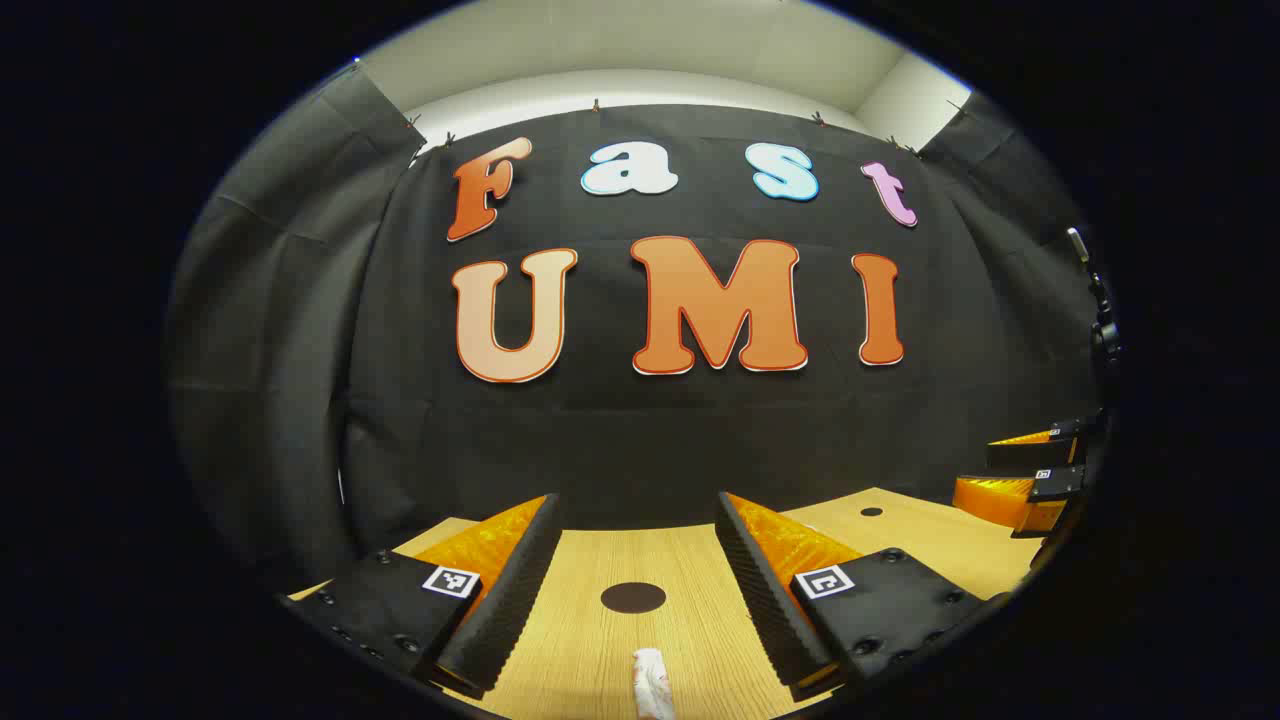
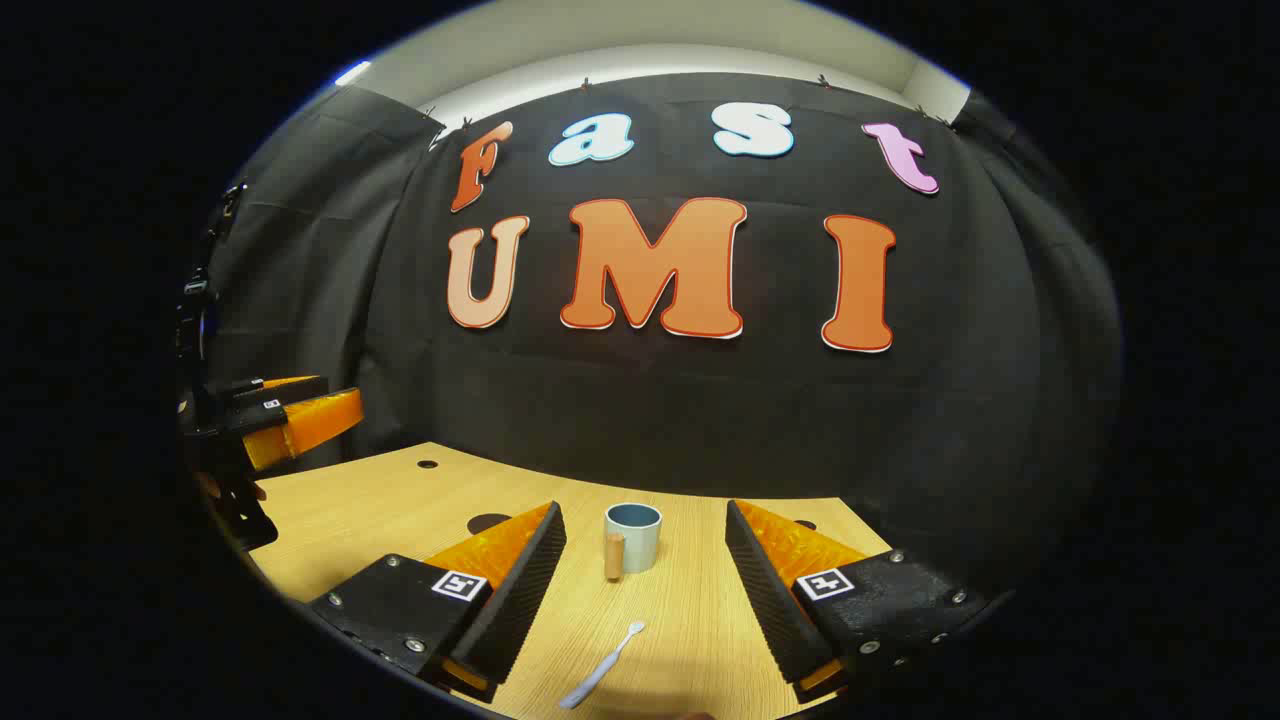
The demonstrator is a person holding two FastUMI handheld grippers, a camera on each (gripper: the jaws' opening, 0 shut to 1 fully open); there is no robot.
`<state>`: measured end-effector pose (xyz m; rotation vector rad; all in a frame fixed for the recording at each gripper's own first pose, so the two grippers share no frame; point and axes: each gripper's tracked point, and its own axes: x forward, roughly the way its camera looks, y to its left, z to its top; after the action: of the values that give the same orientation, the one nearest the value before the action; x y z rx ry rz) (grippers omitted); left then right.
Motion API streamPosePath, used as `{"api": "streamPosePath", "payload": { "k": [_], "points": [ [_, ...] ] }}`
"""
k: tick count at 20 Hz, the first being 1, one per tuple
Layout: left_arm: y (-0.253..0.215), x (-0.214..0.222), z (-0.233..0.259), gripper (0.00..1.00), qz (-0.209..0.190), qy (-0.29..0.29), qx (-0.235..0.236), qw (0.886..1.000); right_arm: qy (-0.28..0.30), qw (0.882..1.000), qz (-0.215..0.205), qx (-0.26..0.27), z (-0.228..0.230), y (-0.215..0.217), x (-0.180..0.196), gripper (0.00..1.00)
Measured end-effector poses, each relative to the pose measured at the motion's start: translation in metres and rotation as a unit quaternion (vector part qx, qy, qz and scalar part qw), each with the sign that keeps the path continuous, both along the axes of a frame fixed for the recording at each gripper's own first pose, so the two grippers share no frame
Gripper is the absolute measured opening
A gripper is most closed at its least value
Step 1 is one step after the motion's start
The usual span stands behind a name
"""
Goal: Put the toothbrush and toothpaste on the desktop into the cup, then pick up the cup and place it on the coaster on the desktop.
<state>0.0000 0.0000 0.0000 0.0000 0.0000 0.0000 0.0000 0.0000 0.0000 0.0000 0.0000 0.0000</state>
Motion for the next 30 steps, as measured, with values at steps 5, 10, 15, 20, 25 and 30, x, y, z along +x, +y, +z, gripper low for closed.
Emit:
{"api": "streamPosePath", "payload": {
  "k": [5, 10, 15, 20, 25, 30],
  "points": [
    [0.001, 0.0, -0.002, 0.96, 0.0, 0.003, -0.002, 1.0, 0.002, 1.0, -0.003, 0.002, 0.0, -0.003, 0.001, 0.96],
    [0.002, 0.002, 0.003, 0.99, 0.003, 0.003, 0.008, 1.0, 0.009, 1.0, 0.006, 0.003, 0.003, 0.0, 0.003, 0.96],
    [0.001, 0.01, -0.001, 0.97, -0.007, 0.023, -0.002, 1.0, 0.025, 0.999, 0.019, -0.008, 0.006, 0.004, 0.008, 0.97],
    [0.009, 0.025, -0.011, 0.99, -0.013, 0.07, -0.005, 0.997, 0.065, 0.997, 0.037, -0.005, 0.0, 0.008, 0.015, 0.96],
    [0.015, 0.039, -0.034, 0.99, -0.021, 0.141, -0.016, 0.99, 0.127, 0.99, 0.053, 0.006, -0.011, 0.008, 0.023, 0.97],
    [0.009, 0.049, -0.065, 0.99, -0.049, 0.217, -0.012, 0.975, 0.219, 0.969, 0.086, 0.071, -0.03, 0.017, 0.028, 0.95]
  ]
}}
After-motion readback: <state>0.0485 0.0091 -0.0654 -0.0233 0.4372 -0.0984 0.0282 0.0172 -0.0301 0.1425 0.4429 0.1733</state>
